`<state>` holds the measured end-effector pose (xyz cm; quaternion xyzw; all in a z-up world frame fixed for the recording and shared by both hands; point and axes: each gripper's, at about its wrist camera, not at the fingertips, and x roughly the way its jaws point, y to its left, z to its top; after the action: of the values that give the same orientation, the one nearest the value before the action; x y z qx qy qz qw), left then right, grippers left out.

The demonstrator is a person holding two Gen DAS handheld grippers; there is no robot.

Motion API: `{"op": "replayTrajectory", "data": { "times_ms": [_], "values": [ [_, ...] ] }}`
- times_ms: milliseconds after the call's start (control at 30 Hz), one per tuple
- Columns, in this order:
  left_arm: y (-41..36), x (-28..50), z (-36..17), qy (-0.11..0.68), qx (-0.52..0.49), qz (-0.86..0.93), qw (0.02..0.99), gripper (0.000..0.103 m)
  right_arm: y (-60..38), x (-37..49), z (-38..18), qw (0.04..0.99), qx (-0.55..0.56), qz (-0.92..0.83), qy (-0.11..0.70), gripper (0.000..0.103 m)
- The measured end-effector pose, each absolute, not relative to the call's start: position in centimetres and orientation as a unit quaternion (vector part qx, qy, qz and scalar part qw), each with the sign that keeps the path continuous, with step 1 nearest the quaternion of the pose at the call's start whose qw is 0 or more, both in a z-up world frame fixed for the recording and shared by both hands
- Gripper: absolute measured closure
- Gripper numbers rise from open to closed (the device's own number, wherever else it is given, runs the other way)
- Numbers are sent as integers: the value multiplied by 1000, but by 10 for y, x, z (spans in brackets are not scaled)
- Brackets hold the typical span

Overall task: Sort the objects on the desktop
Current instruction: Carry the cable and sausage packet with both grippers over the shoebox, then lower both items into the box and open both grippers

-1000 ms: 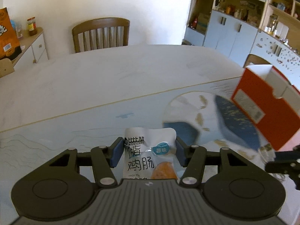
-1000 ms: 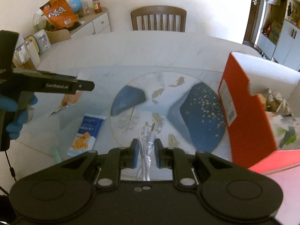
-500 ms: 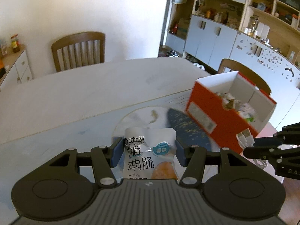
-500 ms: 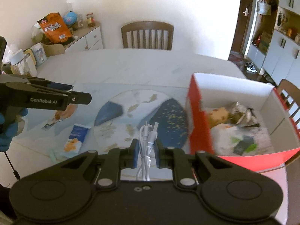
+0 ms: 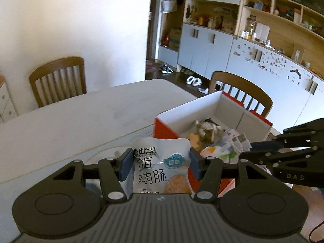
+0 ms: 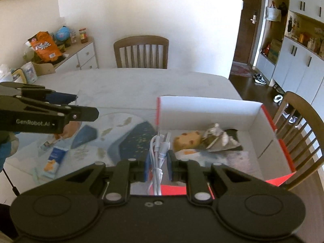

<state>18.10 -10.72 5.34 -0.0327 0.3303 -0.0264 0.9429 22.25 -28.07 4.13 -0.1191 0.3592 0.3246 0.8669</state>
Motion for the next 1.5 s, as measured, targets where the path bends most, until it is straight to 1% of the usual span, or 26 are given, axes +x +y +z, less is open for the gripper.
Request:
{"op": "replayTrajectory", "data": {
  "times_ms": [367, 733, 1167, 1500],
  "values": [
    [-167, 234, 51, 337, -22, -44, 940, 47, -328, 266, 42, 870, -128, 320, 354, 86],
    [-203, 280, 45, 341, 10, -43, 939, 47, -362, 310, 33, 872, -134, 309, 356, 86],
    [-223, 338, 10, 386, 23, -60, 920, 46, -368, 366, 7, 866, -148, 299, 373, 86],
    [-240, 371, -14, 403, 71, -63, 910, 46, -349, 408, -21, 858, -177, 293, 382, 86]
  ]
}}
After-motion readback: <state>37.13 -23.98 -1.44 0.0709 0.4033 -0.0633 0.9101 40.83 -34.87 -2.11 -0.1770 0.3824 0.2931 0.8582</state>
